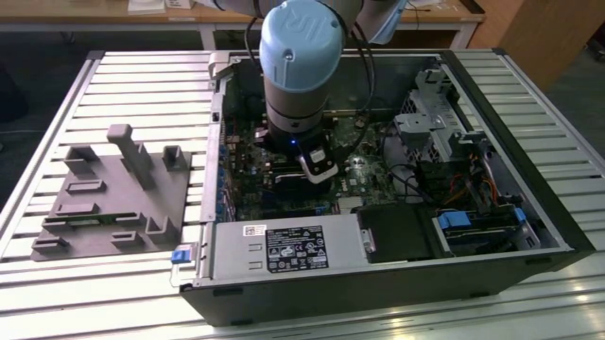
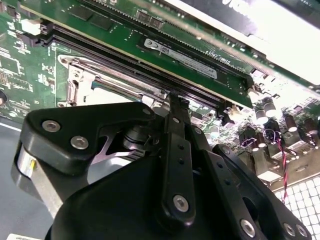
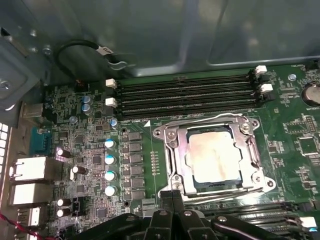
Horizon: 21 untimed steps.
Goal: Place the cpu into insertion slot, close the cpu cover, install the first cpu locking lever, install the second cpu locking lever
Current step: 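Install the second cpu locking lever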
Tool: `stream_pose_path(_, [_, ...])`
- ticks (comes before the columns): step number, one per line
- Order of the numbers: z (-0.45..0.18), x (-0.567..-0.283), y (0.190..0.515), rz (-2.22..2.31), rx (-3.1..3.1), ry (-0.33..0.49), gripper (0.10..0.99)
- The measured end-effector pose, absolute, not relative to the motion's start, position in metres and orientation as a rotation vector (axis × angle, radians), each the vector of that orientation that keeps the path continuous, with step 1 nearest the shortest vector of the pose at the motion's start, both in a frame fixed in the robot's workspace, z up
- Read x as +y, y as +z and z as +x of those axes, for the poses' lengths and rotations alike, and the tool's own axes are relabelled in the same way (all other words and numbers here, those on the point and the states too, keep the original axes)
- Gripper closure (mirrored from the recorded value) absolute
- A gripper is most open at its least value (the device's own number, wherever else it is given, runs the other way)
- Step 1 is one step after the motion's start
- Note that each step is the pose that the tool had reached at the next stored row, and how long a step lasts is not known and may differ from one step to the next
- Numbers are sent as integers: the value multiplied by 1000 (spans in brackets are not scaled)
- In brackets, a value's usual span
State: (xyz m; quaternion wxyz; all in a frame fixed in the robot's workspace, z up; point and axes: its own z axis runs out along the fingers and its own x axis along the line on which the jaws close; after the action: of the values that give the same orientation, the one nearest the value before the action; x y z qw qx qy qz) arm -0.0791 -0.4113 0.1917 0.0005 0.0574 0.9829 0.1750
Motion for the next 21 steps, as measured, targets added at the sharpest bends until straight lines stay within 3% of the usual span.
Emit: stream_pose_path(21, [-82, -411, 184, 168, 3091, 556, 980])
